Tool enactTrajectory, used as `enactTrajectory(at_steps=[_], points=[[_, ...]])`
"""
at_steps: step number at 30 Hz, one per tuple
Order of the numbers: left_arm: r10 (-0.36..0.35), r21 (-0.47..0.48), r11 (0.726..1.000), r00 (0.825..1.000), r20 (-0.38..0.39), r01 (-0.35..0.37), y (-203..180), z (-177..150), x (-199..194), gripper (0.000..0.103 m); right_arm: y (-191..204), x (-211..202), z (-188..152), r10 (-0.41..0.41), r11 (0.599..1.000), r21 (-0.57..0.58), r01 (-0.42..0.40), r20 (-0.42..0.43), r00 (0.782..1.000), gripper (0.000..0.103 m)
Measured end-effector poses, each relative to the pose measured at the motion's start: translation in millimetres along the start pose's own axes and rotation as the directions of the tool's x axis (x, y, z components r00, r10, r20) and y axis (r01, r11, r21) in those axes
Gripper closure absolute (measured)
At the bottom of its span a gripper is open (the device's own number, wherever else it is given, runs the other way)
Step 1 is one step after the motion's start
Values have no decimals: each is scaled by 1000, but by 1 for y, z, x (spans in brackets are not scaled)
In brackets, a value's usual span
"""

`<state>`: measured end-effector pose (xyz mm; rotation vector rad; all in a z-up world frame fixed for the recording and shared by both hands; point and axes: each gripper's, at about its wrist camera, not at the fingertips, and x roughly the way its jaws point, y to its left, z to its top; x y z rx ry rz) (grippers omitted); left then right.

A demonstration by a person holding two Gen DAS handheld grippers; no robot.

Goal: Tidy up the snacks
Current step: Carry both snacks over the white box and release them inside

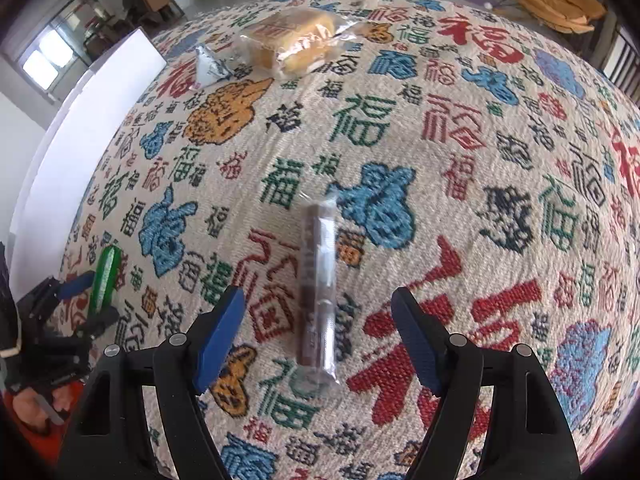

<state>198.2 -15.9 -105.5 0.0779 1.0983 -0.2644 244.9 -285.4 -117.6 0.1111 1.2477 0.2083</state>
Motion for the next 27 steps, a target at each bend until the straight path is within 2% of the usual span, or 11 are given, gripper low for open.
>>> enactTrajectory(at_steps=[1, 2, 3, 7, 11, 14, 17, 19, 24, 26, 27], points=[[12, 3, 1000, 1000, 9, -12, 0, -1, -1, 78, 6, 3, 2, -12, 1000, -25, 12, -7, 1000, 42], [20, 4, 1000, 1000, 15, -20, 1, -2, -1, 80, 12, 8, 4, -36, 998, -56, 35, -25, 999, 57], [2, -7, 1000, 1000, 18, -2, 4, -3, -2, 80, 18, 12, 1, -68, 995, -83, 63, -53, 996, 84], [-79, -121, 989, 995, 65, 87, 30, -12, -22, 80, 24, 10, 1, -103, 991, -89, 97, -67, 992, 84], [-151, -212, 959, 974, 171, 186, 57, -10, -69, 80, 44, -20, 14, -3, 997, -77, 2, -19, 1000, 84], [-131, -239, 950, 954, 270, 199, 88, -1, -118, 80, 87, -45, 37, 97, 988, -119, -94, 26, 995, 84], [-72, -284, 944, 944, 321, 169, 132, 8, -155, 80, 154, -63, 68, 195, 963, -205, -176, 75, 978, 84], [11, -331, 938, 948, 320, 101, 170, 11, -167, 80, 208, -70, 85, 263, 936, -268, -230, 93, 960, 84], [186, -449, 891, 954, 236, -63, 254, 8, -166, 80, 330, -66, 118, 347, 871, -405, -277, 109, 932, 84], [258, -493, 859, 948, 186, -137, 275, 2, -159, 79, 367, -54, 127, 379, 854, -423, -304, 103, 920, 83], [282, -517, 840, 946, 158, -163, 285, -3, -156, 79, 379, -47, 130, 409, 841, -423, -339, 87, 908, 78]])
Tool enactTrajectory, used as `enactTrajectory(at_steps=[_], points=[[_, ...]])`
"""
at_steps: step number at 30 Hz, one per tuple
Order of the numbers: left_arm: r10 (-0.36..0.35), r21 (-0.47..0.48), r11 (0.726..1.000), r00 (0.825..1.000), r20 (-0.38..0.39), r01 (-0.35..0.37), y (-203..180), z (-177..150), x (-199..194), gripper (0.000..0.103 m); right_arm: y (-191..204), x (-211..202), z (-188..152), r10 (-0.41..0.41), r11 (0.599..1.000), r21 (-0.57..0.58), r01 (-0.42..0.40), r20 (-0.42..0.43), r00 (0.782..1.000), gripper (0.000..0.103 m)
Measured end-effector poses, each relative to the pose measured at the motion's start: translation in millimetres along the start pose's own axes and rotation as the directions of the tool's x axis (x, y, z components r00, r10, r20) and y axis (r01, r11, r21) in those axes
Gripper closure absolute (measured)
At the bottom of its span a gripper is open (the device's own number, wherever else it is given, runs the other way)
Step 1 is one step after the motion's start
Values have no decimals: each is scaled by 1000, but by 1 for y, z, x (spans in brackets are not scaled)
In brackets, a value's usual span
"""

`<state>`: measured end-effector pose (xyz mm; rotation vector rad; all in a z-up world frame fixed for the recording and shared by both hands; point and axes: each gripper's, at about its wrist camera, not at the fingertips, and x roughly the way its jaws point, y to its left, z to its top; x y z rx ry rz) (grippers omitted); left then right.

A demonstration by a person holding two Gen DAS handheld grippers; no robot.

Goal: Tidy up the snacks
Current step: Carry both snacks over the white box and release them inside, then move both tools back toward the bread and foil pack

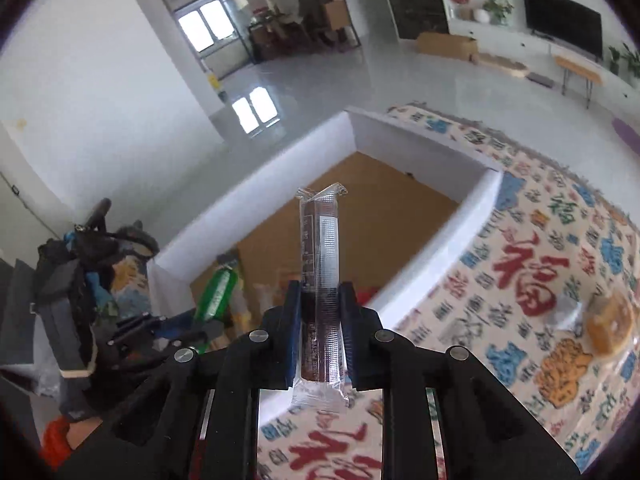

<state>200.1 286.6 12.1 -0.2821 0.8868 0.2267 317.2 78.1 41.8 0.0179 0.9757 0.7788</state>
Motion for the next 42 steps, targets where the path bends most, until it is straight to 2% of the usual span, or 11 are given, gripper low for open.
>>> enactTrajectory(at_steps=[4, 6, 7, 8, 10, 15, 19, 22, 25, 33, 42], points=[[-25, -79, 997, 1000, -14, 24, 24, -18, 3, 76, 13, 16, -1, 66, 998, 15, -66, 8, 998, 54], [-25, -80, 997, 1000, -6, 24, 21, -28, -3, 67, 4, 7, -11, 72, 997, 11, -73, 22, 997, 52], [-28, -72, 997, 1000, 1, 28, 14, -32, -6, 51, -3, 0, -19, 52, 999, 6, -52, 27, 998, 48], [-38, -60, 997, 999, 17, 39, 5, -36, -11, 33, -13, -8, -27, 20, 1000, -1, -20, 32, 999, 45], [-76, -28, 997, 995, 61, 78, -19, -44, -24, 20, -40, -23, -54, -64, 998, -16, 65, 42, 997, 38], [-250, 91, 966, 965, 82, 242, -106, -76, -51, 13, -131, -55, -145, -266, 963, 37, 266, -9, 964, 38], [-354, 180, 922, 935, 23, 344, -174, -108, -36, 4, -192, -90, -231, -444, 891, 102, 443, -15, 896, 38], [-325, 234, 915, 944, -54, 329, -215, -131, -4, 4, -214, -110, -280, -564, 819, 133, 558, 8, 826, 38], [-269, 271, 919, 958, -104, 287, -240, -149, 28, 4, -223, -121, -309, -603, 787, 178, 591, 17, 798, 38], [-93, 346, 930, 989, -114, 128, -241, -177, 69, 4, -236, -116, -319, -587, 788, 240, 566, 18, 809, 29], [-69, 354, 930, 993, -96, 99, -241, -181, 73, 0, -233, -113, -320, -583, 792, 231, 565, 12, 813, 22]])
